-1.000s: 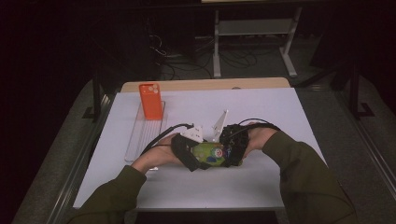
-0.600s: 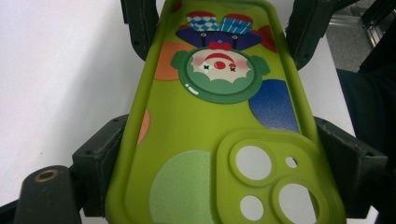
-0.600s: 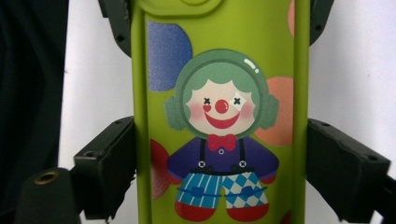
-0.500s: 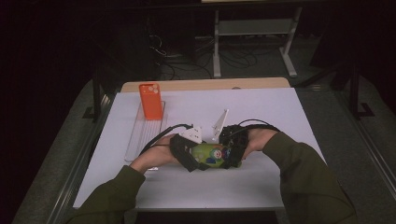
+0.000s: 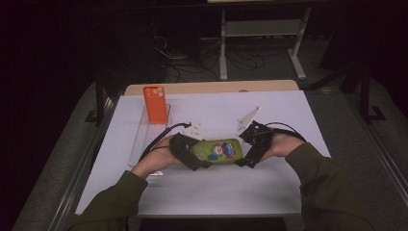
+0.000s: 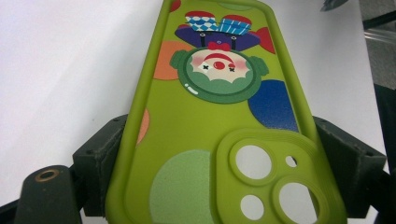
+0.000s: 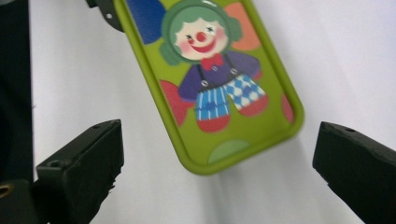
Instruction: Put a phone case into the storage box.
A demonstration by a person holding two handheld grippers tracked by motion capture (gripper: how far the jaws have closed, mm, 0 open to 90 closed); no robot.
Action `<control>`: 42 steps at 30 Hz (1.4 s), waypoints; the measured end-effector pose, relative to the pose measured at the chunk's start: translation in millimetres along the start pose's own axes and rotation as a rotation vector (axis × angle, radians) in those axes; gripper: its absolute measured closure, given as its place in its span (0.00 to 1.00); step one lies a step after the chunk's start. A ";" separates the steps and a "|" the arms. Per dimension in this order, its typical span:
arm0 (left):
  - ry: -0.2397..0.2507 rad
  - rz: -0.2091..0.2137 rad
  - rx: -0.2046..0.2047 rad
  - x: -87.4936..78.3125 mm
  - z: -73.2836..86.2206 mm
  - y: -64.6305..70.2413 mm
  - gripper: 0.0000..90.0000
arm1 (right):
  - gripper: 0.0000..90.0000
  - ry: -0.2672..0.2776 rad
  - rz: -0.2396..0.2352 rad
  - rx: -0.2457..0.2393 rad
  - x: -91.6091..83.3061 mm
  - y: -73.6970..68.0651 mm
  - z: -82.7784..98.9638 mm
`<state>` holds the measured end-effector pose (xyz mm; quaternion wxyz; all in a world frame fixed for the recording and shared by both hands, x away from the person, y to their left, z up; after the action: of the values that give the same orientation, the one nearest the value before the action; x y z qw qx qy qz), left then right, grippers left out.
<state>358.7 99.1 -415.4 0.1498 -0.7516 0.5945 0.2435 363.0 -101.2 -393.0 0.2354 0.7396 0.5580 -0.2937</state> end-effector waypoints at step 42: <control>0.021 -0.132 -0.161 -3.9 -4.6 -13.4 0.17 | 0.01 0.197 0.482 0.142 14.3 -25.4 49.2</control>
<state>371.9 103.2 -410.2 0.0983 -0.8013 0.5237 0.2720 333.0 -118.0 -438.8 0.1906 0.8908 0.3638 -0.1943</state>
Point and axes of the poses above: each handheld gripper's, and its own axes: x roughly forward along the jaws, z roughly out of its underside, y roughly to its right, the point moved 4 cm from there along x, roughly forward along the jaws, and after that the axes turned 12 degrees about y, right-handed, at the moved point
